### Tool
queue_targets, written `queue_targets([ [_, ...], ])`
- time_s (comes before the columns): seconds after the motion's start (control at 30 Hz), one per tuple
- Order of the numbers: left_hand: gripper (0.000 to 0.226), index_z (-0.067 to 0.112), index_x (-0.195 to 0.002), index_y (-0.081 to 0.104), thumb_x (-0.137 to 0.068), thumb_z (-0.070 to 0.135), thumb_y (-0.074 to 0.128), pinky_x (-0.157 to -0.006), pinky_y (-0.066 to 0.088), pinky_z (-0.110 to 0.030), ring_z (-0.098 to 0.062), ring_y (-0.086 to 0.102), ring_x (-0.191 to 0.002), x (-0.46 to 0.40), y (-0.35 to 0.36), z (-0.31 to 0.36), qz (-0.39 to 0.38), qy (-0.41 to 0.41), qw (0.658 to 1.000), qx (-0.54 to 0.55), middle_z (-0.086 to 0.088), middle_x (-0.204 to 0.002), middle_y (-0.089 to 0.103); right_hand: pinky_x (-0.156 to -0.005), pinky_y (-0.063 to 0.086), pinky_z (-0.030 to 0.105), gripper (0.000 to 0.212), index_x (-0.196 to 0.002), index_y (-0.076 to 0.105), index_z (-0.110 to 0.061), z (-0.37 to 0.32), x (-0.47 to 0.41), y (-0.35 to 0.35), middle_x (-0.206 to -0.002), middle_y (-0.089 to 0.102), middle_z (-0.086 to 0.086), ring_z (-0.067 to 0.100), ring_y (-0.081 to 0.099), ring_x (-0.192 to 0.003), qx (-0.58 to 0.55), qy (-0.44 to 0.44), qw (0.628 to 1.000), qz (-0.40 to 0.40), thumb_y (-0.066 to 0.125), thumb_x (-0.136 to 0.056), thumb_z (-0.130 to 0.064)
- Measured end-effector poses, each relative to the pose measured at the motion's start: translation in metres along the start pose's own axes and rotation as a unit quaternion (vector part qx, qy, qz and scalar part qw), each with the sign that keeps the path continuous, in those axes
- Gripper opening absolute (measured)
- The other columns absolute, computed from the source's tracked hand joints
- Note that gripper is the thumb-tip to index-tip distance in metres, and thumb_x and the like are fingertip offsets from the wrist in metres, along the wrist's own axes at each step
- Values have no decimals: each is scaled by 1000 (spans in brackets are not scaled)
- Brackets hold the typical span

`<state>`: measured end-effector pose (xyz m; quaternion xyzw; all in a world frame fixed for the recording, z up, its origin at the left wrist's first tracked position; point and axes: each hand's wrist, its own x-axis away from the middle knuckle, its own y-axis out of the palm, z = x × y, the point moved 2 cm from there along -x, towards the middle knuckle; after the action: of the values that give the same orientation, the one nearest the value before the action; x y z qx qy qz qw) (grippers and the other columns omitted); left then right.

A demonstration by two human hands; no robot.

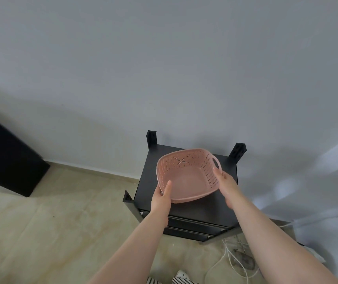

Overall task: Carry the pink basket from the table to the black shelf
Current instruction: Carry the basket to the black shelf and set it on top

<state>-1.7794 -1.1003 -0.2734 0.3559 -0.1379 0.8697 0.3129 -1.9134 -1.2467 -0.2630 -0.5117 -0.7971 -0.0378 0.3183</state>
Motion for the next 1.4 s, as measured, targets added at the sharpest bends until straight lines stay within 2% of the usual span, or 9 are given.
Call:
queue_targets([
  [0.1,50,25,-141,50,-96,45,52,-92,34,-32,-18,48,-107,-5,0,0,1,20,1000,14,4,-117,57,-107,30,43,54,-139,47,-15,1,-3,1,-138,52,10,27,44,-129,-8,-4,1000,5,38,-97,-48],
  [0.37,51,24,-141,52,-95,46,54,-111,27,-41,-22,42,-134,-21,1,34,-25,64,998,1,2,-138,55,-96,32,29,53,-140,46,-15,-8,-7,-2,-137,53,5,20,46,-125,-67,-43,996,32,36,-98,-47],
  [0.47,51,25,-138,55,-93,49,55,-111,28,-42,-21,45,-131,-29,6,46,-34,72,997,5,3,-135,59,-98,35,30,56,-140,46,-16,-12,-10,-2,-137,54,4,21,48,-127,-81,-58,994,50,37,-97,-50],
  [0.63,79,28,-130,64,-63,70,66,-111,38,-50,-24,57,-124,-42,10,57,-58,72,996,13,3,-126,68,-92,35,28,48,-137,48,-15,-18,-11,-5,-124,55,-2,13,49,-112,-93,-77,990,79,36,-99,-44],
  [0.8,46,26,-122,67,-84,52,65,-99,51,-45,-26,65,-111,-51,13,65,-88,66,994,12,-1,-116,72,-90,39,29,48,-133,50,-13,-14,-13,-5,-127,58,2,17,53,-114,-99,-76,987,104,35,-100,-43],
  [1.13,28,31,-102,69,-81,51,69,-98,52,-45,-26,66,-109,-57,18,63,-88,74,993,9,-1,-112,73,-88,39,27,47,-134,51,-14,-7,-12,-2,-128,60,2,17,55,-116,-146,-71,979,121,38,-99,-43],
  [1.23,48,35,-101,71,-63,64,72,-102,48,-47,-26,65,-111,-58,20,60,-81,71,994,8,1,-113,73,-86,39,25,47,-134,51,-14,-4,-14,-2,-128,60,2,17,55,-116,-159,-70,977,123,39,-99,-42],
  [1.33,81,30,-118,69,-48,72,70,-107,41,-50,-27,60,-120,-62,23,55,-75,71,995,12,2,-120,71,-86,39,25,47,-134,50,-15,0,-17,-2,-129,60,2,17,55,-118,-162,-64,977,121,39,-99,-43],
  [1.4,89,27,-123,67,-46,73,69,-108,41,-50,-27,59,-122,-64,25,53,-71,71,995,17,2,-121,70,-88,38,26,47,-136,49,-16,3,-19,-3,-130,59,1,17,54,-118,-162,-60,978,117,38,-99,-43],
])
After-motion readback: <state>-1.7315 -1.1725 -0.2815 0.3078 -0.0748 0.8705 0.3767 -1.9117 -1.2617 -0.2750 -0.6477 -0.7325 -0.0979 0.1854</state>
